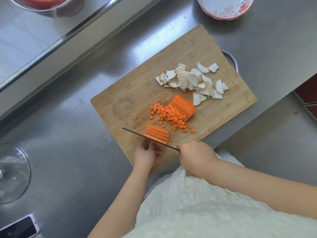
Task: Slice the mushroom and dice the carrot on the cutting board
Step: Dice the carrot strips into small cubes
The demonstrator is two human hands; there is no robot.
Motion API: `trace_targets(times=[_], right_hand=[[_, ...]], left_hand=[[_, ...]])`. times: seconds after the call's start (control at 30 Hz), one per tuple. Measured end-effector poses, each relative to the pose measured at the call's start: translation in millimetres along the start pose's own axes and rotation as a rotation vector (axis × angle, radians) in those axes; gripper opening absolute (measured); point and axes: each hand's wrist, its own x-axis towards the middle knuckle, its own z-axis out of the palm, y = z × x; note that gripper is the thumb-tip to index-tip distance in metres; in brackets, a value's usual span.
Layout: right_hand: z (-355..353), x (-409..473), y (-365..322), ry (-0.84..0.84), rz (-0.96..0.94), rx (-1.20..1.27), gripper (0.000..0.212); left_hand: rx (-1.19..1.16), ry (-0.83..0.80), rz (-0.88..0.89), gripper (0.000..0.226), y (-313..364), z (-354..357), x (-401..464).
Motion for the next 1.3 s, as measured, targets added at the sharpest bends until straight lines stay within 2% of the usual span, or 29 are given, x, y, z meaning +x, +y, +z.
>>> trace_targets(times=[0.17,0.53,0.77,1.0,1.3], right_hand=[[0.8,2.2,-0.3,-0.006,0.007,0.0,0.019],[-17.9,9.0,-13.5,-0.189,0.128,0.012,0.022],[-13.4,9.8,-13.4,-0.214,0.166,0.029,0.017],[-8.1,6.1,-15.2,-0.168,0.139,0.015,0.023],[-6.3,9.3,-6.0,-0.136,0.113,0.027,0.019]], left_hand=[[0.012,-0.012,-0.016,0.018,4.1,-1.5,-2.6],[0.019,-0.04,-0.046,0.014,1.5,-2.2,2.9],[-0.013,-0.038,-0.045,0.013,0.8,-1.6,2.0],[-0.069,-0.042,-0.059,0.014,3.0,-0.9,1.8],[-0.025,-0.011,-0.071,0.017,2.6,4.4,2.6]])
